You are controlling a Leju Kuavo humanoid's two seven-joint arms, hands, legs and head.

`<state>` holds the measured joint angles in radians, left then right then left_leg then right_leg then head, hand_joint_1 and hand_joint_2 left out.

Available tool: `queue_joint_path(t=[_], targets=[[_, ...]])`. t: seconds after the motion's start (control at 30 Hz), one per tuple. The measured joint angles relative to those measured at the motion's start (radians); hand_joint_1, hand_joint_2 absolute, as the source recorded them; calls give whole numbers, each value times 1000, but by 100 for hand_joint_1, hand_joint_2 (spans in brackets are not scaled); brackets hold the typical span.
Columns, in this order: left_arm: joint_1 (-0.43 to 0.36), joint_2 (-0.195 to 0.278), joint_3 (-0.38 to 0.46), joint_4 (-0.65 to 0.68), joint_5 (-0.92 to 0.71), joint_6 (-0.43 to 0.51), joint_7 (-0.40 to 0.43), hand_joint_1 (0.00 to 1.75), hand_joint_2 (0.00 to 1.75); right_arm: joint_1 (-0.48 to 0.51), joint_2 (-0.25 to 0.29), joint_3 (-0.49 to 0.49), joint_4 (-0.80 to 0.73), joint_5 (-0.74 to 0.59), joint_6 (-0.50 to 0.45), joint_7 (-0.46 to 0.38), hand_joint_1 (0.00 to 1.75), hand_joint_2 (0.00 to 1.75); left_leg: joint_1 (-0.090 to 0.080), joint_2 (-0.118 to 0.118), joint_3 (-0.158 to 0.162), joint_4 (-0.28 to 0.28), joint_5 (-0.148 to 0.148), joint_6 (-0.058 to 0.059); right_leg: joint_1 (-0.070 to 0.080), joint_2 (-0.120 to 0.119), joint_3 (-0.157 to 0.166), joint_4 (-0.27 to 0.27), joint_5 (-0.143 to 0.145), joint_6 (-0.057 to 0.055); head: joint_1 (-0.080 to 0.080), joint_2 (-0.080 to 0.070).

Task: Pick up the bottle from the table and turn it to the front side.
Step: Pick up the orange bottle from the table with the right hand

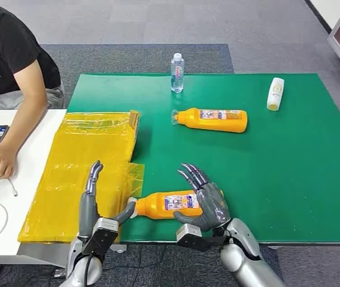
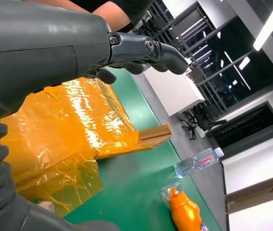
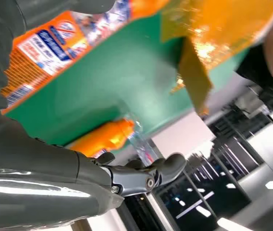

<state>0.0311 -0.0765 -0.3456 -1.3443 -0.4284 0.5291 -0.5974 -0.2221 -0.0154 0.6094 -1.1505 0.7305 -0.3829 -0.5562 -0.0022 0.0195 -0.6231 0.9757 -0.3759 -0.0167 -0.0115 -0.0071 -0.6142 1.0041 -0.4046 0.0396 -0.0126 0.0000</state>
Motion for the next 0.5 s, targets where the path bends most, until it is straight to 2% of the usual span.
queue_joint_path(t=[0.33, 0.5], targets=[[-3, 0, -15, 6, 0, -10, -2, 0, 175, -83, -12, 27, 159, 32, 66, 30, 0, 175, 0, 0, 0, 0, 0, 0, 0, 0, 0, 0, 0, 0, 0, 0], [-7, 0, -20, 9, 0, -19, -2, 0, 175, -144, -33, 67, 212, 64, 173, 38, 0, 175, 0, 1, 1, 0, 0, 0, 0, 0, 0, -1, 1, 0, 0, 0]])
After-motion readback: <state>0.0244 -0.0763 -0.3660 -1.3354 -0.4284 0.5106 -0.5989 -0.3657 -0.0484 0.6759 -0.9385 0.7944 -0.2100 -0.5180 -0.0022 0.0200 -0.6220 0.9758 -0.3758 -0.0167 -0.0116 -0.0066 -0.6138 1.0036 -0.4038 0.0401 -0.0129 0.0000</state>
